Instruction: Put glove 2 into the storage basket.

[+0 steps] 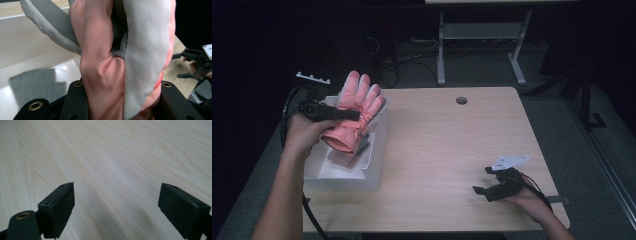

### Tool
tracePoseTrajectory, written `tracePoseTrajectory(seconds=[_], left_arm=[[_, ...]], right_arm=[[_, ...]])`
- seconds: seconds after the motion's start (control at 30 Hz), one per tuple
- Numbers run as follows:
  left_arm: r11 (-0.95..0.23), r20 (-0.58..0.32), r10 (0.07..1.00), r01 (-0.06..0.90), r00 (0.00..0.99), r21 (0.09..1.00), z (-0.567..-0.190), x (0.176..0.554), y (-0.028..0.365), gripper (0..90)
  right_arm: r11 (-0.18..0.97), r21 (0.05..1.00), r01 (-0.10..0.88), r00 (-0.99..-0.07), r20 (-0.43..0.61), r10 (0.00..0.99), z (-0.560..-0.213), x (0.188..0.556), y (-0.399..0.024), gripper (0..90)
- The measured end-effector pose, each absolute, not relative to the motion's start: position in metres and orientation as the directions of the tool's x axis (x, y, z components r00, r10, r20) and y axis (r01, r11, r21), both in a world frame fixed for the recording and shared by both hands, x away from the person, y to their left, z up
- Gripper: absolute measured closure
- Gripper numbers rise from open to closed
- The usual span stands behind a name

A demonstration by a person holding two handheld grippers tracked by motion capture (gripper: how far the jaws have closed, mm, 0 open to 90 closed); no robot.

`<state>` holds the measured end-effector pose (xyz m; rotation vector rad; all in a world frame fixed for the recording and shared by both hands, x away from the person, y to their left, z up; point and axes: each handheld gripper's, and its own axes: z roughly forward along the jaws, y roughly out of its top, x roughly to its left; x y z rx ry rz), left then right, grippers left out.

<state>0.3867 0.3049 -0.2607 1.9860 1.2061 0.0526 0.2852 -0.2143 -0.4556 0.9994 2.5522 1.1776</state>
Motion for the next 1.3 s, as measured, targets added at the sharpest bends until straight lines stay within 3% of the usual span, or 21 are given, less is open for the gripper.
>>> tracePoseTrajectory(seconds=[0.47,0.8,1.3], left_arm=[[-0.177,-0.332,0.832,0.78,0.445,0.6,-0.297,0.392,0.333,61.0],[-0.215,-0.302,0.86,0.829,0.412,0.516,-0.344,0.409,0.32,60.7],[-0.196,-0.347,0.862,0.873,0.371,0.447,-0.395,0.425,0.313,59.7]], right_arm=[[0.469,0.722,0.509,-0.764,0.128,0.632,-0.456,0.286,-0.215,13.5],[0.465,0.72,0.515,-0.761,0.134,0.635,-0.456,0.286,-0.215,13.5],[0.465,0.719,0.516,-0.761,0.136,0.635,-0.456,0.286,-0.216,13.5]])
